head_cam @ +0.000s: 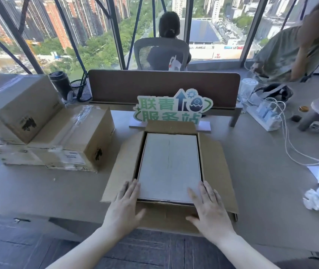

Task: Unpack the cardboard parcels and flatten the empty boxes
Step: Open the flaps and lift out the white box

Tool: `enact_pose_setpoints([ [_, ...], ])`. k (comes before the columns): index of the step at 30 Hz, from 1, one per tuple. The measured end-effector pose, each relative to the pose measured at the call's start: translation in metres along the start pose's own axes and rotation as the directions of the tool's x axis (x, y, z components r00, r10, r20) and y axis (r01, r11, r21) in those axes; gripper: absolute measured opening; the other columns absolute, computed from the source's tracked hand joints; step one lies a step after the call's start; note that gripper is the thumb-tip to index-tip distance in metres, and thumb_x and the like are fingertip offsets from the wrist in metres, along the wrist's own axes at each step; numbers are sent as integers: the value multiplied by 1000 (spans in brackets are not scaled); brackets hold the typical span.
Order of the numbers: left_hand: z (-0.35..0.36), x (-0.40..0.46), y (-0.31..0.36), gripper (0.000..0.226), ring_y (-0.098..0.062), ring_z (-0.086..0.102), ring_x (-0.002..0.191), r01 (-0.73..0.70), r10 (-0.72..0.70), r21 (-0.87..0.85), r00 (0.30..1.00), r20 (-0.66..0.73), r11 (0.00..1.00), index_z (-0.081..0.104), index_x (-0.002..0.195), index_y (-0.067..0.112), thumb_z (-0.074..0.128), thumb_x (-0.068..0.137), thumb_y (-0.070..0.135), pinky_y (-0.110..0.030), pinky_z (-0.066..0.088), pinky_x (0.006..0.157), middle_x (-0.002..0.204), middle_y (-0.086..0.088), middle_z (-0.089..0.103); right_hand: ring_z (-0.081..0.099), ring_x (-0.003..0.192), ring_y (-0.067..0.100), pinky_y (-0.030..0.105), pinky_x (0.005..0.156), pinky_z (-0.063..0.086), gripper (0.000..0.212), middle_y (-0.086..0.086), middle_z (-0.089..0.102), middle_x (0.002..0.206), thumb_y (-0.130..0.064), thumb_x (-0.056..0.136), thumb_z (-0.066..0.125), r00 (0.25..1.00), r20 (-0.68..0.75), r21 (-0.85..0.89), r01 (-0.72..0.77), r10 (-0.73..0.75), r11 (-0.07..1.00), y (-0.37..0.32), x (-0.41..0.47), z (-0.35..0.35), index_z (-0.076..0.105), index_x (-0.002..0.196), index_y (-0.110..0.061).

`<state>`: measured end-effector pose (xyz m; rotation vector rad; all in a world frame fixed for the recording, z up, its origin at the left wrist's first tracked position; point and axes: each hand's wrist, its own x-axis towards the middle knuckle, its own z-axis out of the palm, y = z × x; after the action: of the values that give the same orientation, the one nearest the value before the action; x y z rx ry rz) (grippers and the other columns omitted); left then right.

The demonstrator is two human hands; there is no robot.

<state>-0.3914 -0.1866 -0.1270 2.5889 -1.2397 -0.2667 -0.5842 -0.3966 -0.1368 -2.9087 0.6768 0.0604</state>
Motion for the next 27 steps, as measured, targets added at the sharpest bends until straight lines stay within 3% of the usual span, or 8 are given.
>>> enact_pose_setpoints([
  [3, -23, 14, 17, 76, -12, 1, 151, -53, 49, -91, 998, -47, 994, 15, 156, 20, 48, 96, 52, -24, 12, 118, 162, 6, 4, 10, 151, 25, 37, 121, 10, 85, 6, 15, 164, -74, 88, 18, 998, 5, 140, -70, 70, 988, -15, 11, -29, 8, 157, -27],
  [7, -42, 60, 39, 66, -24, 23, 145, 150, -129, -208, 986, 109, 967, 26, 152, 12, 48, 98, 42, -36, 29, 112, 159, -7, 25, 31, 138, 28, 38, 110, 32, 72, 4, 30, 157, -47, 99, 45, 967, 59, 355, -253, 248, 900, -32, 53, -59, 15, 156, -17],
  [11, -43, 104, 43, 51, -34, 51, 118, 302, -267, -142, 938, 223, 943, 39, 134, 4, 47, 95, 37, -37, 45, 91, 131, -16, 52, 41, 129, 35, 40, 96, 43, 65, 15, 46, 143, -39, 97, 44, 873, 249, 282, -479, 419, 831, -33, 94, -68, 20, 151, -12],
  [15, -43, 129, 40, 55, -32, 60, 107, 434, -361, -206, 879, 313, 877, 39, 131, -5, 49, 93, 33, -29, 41, 70, 120, -17, 59, 35, 133, 38, 39, 91, 44, 66, 18, 46, 140, -30, 93, 48, 772, 325, 230, -625, 547, 746, -45, 118, -67, 22, 148, -6],
  [18, -44, 136, 32, 48, -25, 60, 75, 460, -360, -279, 867, 343, 843, 54, 120, -5, 49, 86, 28, -27, 35, 51, 89, -8, 59, 36, 133, 39, 42, 101, 44, 70, 21, 36, 147, -32, 93, 50, 712, 350, 227, -695, 609, 682, -54, 131, -68, 21, 148, -1],
  [22, -47, 138, 28, 22, -24, 54, 67, 393, -294, -279, 895, 336, 876, 62, 87, 6, 48, 85, 23, -26, 35, 53, 75, -4, 57, 47, 127, 37, 38, 97, 46, 68, 22, 39, 143, -28, 93, 51, 662, 340, 275, -749, 668, 603, -50, 139, -70, 26, 146, 5],
  [25, -51, 143, 27, 19, -26, 55, 73, 385, -285, -268, 894, 346, 883, 55, 73, 12, 48, 87, 22, -27, 37, 57, 72, -2, 56, 58, 92, 30, 29, 69, 45, 18, 11, 58, 104, -12, 88, 44, 714, 314, 249, -698, 626, 671, -37, 139, -80, 59, 98, -6],
  [27, -52, 146, 27, 17, -25, 56, 73, 398, -298, -252, 886, 355, 882, 54, 72, 14, 49, 86, 23, -26, 38, 58, 72, -1, 56, 54, 78, 27, 27, 62, 41, 16, 7, 55, 90, -12, 89, 40, 725, 359, 195, -674, 588, 712, -31, 142, -85, 56, 84, -10],
])
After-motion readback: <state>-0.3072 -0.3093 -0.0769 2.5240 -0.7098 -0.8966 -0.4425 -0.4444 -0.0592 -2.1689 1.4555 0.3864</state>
